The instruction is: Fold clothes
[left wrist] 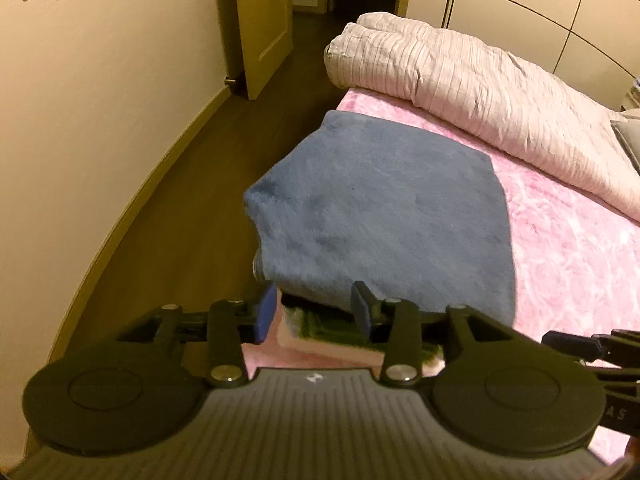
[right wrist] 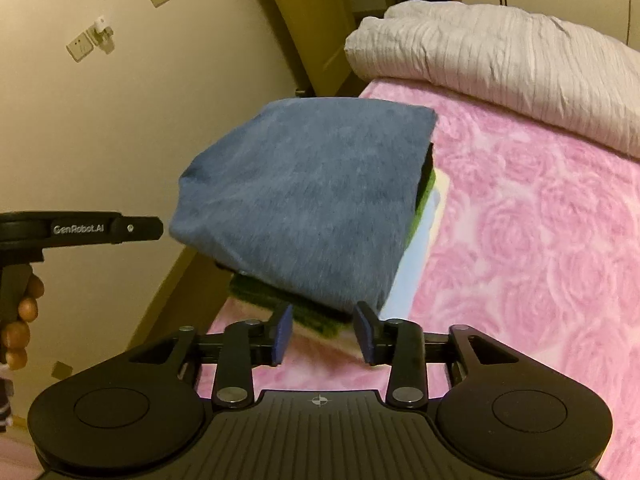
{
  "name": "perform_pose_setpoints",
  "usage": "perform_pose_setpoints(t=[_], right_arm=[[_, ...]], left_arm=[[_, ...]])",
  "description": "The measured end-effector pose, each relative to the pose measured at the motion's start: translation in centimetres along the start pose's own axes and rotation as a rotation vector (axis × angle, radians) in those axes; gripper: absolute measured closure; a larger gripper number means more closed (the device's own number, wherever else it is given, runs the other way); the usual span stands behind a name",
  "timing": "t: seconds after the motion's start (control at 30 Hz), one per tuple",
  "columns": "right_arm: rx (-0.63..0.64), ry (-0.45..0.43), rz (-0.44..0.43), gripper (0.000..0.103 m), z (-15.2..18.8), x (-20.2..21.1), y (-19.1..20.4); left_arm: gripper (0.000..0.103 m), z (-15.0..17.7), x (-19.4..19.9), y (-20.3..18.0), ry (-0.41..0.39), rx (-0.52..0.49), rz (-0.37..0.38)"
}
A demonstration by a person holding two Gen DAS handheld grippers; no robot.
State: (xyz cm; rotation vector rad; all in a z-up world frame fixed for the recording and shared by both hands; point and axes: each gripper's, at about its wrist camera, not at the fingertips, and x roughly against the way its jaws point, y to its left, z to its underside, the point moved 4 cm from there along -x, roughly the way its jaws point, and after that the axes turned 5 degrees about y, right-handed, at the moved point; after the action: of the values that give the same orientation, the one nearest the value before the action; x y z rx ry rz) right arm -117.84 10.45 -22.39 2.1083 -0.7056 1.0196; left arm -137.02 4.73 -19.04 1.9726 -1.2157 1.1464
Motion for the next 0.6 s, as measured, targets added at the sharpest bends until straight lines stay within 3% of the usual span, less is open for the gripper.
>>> perform_pose_setpoints(t=[0.17, 0.23, 0.4, 0.6], right_arm=[[-0.03, -0.039, 0.011, 0.054, 1.0, 2.7, -0.4], [-0.026, -0.051, 0.025, 0.053, 1.4, 3.7, -0.5], [0.044, -0.072, 0.068, 0.052, 2.2, 5.9, -0.5], [0.154, -0.099, 0.084, 0.052, 2.9, 8.5, -1.9]], left_arm=[[0.058, 1.7, 3.1, -2.1, -0.012, -0.036, -0.044], [0.052, 2.3, 4.5, -3.1, -0.047, -0.049, -0.073], [0.05, 3.3, 7.4, -5.6, -0.12, -0.063, -0.128], [0.051, 4.9, 9.3, -8.6, -0.119, 0.043, -0.094]])
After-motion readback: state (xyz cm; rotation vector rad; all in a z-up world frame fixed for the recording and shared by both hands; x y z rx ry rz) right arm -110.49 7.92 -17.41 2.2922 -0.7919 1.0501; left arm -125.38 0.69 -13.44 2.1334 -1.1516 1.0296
